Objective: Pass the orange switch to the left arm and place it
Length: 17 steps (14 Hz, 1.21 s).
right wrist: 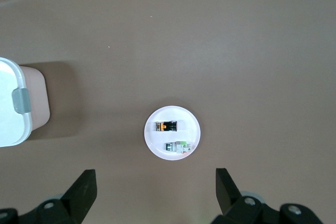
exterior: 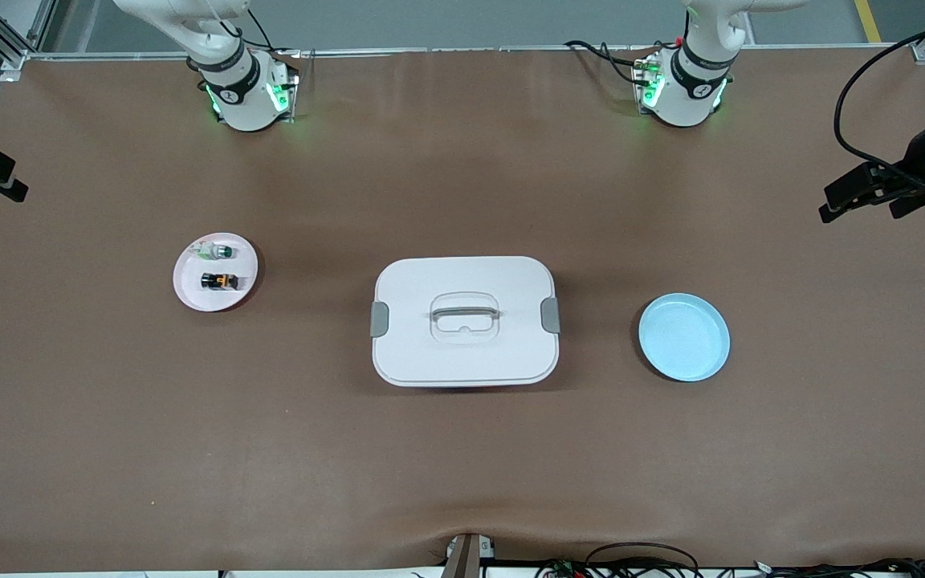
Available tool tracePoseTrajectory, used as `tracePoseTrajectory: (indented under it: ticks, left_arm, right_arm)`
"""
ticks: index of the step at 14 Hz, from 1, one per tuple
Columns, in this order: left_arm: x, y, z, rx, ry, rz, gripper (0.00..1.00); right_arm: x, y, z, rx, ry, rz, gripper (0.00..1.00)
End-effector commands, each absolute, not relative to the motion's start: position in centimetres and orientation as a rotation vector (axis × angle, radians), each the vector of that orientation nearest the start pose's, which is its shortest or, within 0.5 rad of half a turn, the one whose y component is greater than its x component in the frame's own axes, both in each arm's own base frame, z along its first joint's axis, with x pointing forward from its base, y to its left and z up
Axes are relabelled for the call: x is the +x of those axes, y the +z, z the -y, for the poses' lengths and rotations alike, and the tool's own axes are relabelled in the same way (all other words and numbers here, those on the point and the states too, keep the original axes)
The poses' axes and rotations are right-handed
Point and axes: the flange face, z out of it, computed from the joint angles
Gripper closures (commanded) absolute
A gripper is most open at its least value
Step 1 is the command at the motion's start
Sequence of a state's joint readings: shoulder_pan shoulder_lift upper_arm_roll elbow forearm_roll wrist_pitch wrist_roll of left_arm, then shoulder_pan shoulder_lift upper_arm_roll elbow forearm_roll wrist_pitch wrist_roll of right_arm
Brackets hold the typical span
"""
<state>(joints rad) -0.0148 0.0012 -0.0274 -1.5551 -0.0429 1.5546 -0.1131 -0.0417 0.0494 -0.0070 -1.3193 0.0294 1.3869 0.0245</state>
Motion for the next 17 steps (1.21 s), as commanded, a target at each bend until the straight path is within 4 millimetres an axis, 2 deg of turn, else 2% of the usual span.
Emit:
tracePoseTrajectory:
  ticks: [1,13,17]
  left_arm:
    - [55.18,63.42,2.82,-3.197,0.004,0.091,0.00]
    - [55.19,63.49,2.72,-3.196,0.001,0.086,0.00]
    - [55.19,63.49,2.82,-3.197,0.001,0.084,0.00]
  right_arm:
    - [54.19,70.28,2.38,-3.084,-0.042,-0.082,0.00]
    - [54.33,70.14,2.64,-3.083,-0.043,-0.087,0.00]
    - [54.47,69.87,3.26,-3.092,-0.040,-0.104,0.00]
